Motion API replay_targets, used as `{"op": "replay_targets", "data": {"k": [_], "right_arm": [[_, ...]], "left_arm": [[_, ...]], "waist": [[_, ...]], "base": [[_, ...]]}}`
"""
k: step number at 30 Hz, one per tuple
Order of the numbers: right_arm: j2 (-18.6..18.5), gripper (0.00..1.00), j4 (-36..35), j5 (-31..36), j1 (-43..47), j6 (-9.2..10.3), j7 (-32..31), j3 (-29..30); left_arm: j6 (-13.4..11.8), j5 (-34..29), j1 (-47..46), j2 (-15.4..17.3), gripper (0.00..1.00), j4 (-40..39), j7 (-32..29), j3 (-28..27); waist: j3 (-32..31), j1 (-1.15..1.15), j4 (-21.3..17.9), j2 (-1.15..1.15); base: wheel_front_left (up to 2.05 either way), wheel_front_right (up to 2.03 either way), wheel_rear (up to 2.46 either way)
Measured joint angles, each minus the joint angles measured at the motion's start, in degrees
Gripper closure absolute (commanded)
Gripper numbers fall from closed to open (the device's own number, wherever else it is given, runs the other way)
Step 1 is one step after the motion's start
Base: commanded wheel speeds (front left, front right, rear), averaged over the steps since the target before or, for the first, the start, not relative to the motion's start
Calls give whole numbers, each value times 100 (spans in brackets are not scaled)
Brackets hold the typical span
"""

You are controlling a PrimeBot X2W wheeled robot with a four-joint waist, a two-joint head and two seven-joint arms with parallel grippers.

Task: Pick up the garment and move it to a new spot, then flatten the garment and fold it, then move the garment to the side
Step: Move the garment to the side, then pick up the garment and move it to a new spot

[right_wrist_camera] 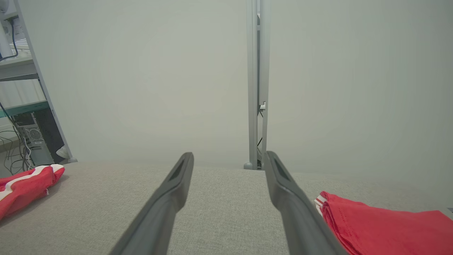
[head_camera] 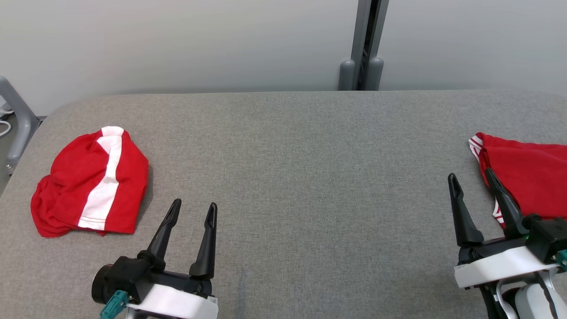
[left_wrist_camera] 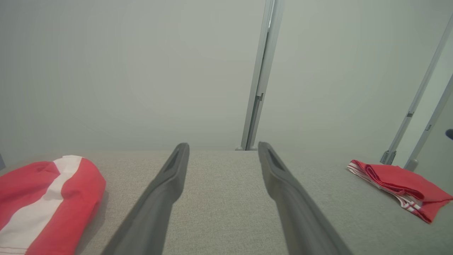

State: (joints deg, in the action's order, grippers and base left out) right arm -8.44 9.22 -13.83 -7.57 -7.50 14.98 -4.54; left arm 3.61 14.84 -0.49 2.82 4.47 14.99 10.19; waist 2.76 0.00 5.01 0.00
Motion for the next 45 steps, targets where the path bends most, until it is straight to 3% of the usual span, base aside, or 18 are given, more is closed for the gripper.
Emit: {"op": "replay_targets", "data": {"k": [19,31,45], "right_arm": [[55,0,-2,-59,15,0,1,45],[32,0,113,13,86,0,1,-56],[107,0,222,-30,82,0,1,-369]], "left_arm": [[11,-21,-27,-1,0,0,0,-30],[30,-57,-24,0,0,4,0,-96],[67,-146,5,-1,0,-33,0,-252]], "waist": [[56,0,143,0],[40,0,711,0],[-60,0,1779,0]], "base": [[0,0,0],[0,0,0],[0,0,0]]}}
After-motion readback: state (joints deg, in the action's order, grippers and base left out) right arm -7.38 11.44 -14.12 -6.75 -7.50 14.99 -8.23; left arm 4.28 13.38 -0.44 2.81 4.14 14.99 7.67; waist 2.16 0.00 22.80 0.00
